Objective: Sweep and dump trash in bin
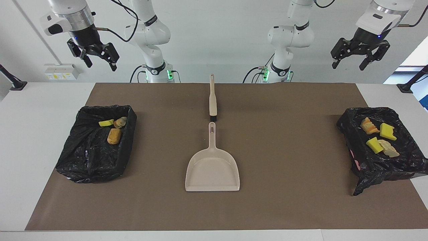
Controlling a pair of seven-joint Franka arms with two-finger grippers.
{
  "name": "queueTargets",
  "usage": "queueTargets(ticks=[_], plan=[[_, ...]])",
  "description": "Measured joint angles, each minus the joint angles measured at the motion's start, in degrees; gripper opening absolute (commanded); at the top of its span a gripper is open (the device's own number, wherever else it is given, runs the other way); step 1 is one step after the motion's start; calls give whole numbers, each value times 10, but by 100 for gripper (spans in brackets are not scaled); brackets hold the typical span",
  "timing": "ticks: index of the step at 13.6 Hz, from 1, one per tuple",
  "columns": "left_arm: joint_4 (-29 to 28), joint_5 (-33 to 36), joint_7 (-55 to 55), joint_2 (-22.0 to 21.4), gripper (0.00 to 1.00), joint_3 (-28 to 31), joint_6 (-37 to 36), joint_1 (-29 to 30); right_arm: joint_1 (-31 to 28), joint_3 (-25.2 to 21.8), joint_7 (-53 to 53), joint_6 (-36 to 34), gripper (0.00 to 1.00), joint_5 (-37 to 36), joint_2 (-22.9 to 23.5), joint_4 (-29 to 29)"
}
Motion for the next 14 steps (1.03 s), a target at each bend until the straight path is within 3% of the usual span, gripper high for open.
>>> queueTargets(ticks=[14], plan=[[6, -1, 2, -10, 100, 0, -9, 0, 0, 0, 0, 0, 100, 0, 0, 0]])
